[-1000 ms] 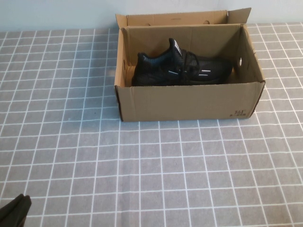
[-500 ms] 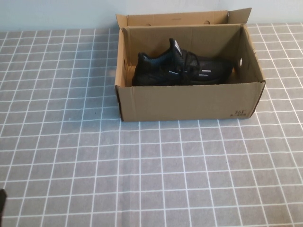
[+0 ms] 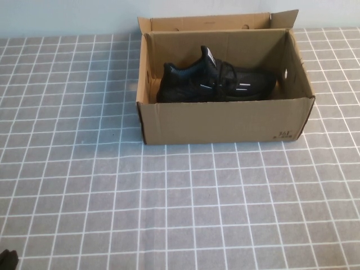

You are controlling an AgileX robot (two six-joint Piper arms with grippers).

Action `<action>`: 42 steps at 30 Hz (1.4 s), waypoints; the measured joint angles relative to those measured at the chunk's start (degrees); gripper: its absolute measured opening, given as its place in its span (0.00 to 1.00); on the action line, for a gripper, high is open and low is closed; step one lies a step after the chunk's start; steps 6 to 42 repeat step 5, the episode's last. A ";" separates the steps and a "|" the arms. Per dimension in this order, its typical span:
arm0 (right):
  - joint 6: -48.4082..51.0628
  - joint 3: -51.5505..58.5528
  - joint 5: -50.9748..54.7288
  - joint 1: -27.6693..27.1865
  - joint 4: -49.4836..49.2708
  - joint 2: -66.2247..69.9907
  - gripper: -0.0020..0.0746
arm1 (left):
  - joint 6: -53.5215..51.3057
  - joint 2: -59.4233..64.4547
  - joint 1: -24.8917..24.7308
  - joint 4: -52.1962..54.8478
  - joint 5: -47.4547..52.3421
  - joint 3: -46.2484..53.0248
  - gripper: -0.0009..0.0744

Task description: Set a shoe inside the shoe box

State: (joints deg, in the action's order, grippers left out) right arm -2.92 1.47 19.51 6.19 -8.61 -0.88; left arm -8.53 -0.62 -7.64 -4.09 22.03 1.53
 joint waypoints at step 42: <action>0.00 0.00 0.00 0.00 0.00 0.00 0.00 | 0.00 0.00 0.00 0.00 0.13 0.00 0.01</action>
